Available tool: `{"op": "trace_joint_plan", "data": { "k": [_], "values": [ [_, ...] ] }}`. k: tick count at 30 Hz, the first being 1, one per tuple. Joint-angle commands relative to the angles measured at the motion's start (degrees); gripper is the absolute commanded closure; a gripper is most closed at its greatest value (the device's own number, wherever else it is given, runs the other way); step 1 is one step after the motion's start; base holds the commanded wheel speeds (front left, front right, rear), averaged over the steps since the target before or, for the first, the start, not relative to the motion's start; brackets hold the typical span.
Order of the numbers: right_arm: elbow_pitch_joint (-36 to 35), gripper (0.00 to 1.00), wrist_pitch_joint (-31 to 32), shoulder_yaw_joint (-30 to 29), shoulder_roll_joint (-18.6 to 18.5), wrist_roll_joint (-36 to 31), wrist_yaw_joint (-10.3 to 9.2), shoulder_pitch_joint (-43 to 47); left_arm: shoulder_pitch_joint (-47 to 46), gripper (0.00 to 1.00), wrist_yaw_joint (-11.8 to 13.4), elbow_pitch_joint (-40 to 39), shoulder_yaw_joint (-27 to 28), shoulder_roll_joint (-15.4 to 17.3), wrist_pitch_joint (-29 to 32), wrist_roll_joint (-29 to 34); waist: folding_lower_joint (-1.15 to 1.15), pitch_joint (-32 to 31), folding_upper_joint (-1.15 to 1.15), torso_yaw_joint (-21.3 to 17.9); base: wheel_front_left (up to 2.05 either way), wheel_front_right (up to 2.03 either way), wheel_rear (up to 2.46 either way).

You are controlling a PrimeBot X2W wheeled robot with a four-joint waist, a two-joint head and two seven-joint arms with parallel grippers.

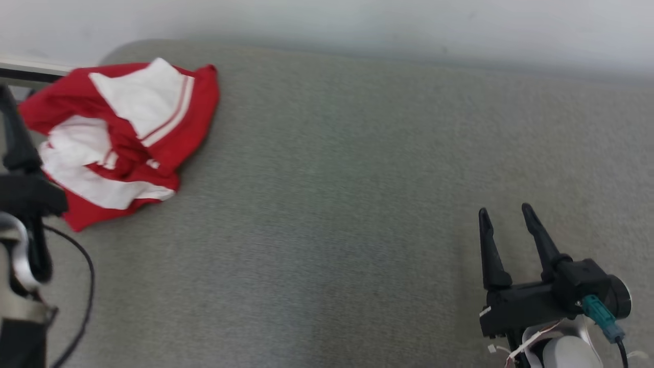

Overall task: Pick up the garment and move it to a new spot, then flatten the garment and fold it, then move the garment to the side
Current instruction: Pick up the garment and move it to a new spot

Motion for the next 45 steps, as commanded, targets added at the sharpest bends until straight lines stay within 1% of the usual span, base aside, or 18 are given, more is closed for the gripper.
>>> {"op": "trace_joint_plan", "data": {
  "k": [1,2,3,4,5,9,11,17,21,22,28,30,36,39,41,42,43,45],
  "values": [
    [-0.34,0.0,-0.52,-0.11,0.02,0.0,-0.12,-0.94,-2.18,0.0,-0.5,1.25,0.16,0.75,0.61,-0.82,-0.02,6.15,-0.01,-6.35,0.0,0.0,0.0],
    [-0.52,0.0,-0.52,0.12,0.04,0.08,-0.12,-1.29,-3.78,0.0,-0.71,2.11,0.92,1.07,1.01,-1.87,-0.02,6.93,-0.01,-7.26,0.0,0.0,0.0],
    [-0.62,0.0,-0.67,0.01,0.03,0.18,-0.12,-1.66,-4.89,0.0,-0.74,3.28,1.01,2.41,1.58,-0.95,-0.02,7.59,-0.01,-8.04,0.0,0.0,0.0],
    [-0.61,0.0,-0.83,0.35,0.02,0.38,-0.12,-2.1,-6.2,0.0,-0.9,4.06,1.64,3.27,1.71,-1.36,-0.02,8.27,-0.01,-9.05,0.0,0.0,0.0],
    [-0.66,0.0,-1.12,0.14,0.05,0.51,-0.12,-2.34,-7.7,0.0,-1.34,4.87,1.97,3.02,1.88,-2.71,-0.02,8.79,-0.01,-9.67,0.0,0.0,0.0],
    [-0.52,0.0,-1.56,0.02,0.06,0.75,-0.12,-3.19,-11.52,0.0,-2.77,9.32,2.41,5.97,3.53,-3.3,-0.02,10.99,-0.01,-12.16,0.0,0.0,0.0],
    [-0.36,0.0,-1.73,-0.16,0.05,0.96,-0.12,-3.59,-12.83,0.0,-2.9,11.46,2.2,6.96,4.55,-3.06,-0.02,11.87,-0.01,-13.08,0.0,0.0,0.0],
    [0.08,0.0,-2.47,-0.21,0.07,1.18,-0.12,-4.26,-15.06,0.0,-3.48,17.03,0.93,8.73,7.24,-2.44,-0.02,13.29,-0.01,-14.56,0.0,0.0,0.0],
    [0.31,0.0,-2.73,0.2,0.05,1.36,-0.12,-4.71,-16.46,0.0,-3.93,22.75,-0.1,9.72,9.81,-2.17,-0.02,13.96,-0.01,-15.35,0.0,0.0,0.0],
    [0.51,0.0,-2.94,0.32,0.06,1.44,-0.12,-5.01,-17.17,0.0,-4.06,25.42,-0.88,10.16,10.97,-1.64,-0.02,14.14,-0.01,-15.62,0.0,0.0,0.0],
    [1.04,0.0,-3.1,0.53,0.06,1.23,-0.12,-5.25,-19.02,0.0,-4.44,32.89,-3.29,10.83,15.72,-0.48,-0.02,14.21,-0.01,-16.04,0.0,0.0,0.0],
    [1.04,0.0,-2.98,0.49,0.06,1.05,-0.12,-5.34,-19.82,0.0,-4.22,34.75,-3.52,10.9,17.03,-0.71,-0.02,14.18,-0.01,-16.09,0.0,0.0,0.0],
    [0.62,0.0,-2.52,0.3,0.06,0.52,-0.12,-5.1,-21.62,0.0,-3.05,40.03,-4.13,10.14,23.74,-1.69,-0.02,14.14,-0.01,-15.8,0.0,0.0,0.0],
    [0.29,0.0,-2.16,0.31,0.06,0.47,-0.12,-5.0,-22.54,0.0,-3.45,41.23,-4.57,9.55,25.15,-2.04,-0.02,14.23,-0.01,-15.54,0.0,0.0,0.0],
    [0.04,0.0,-1.96,0.35,0.06,0.36,-0.12,-4.97,-22.98,0.0,-3.16,41.66,-4.71,9.13,24.96,-2.15,-0.02,14.28,-0.01,-15.38,0.0,0.0,0.0],
    [-0.07,0.0,-1.8,0.4,0.06,0.34,-0.12,-4.97,-23.0,0.82,-3.11,41.85,-4.81,8.94,24.62,-2.14,-0.02,14.29,-0.01,-15.33,0.0,0.0,0.0],
    [-0.14,0.0,-1.69,0.47,0.06,0.29,-0.12,-4.97,-22.93,1.0,-2.84,42.03,-4.96,8.8,24.3,-1.97,-0.02,14.24,-0.01,-15.29,0.0,0.0,0.0],
    [-0.23,0.0,-1.65,0.53,0.06,0.28,-0.12,-4.94,-22.87,1.0,-2.64,41.71,-5.06,8.66,21.99,-1.72,-0.02,13.99,-0.01,-15.2,0.0,0.0,0.0]
  ]
}}
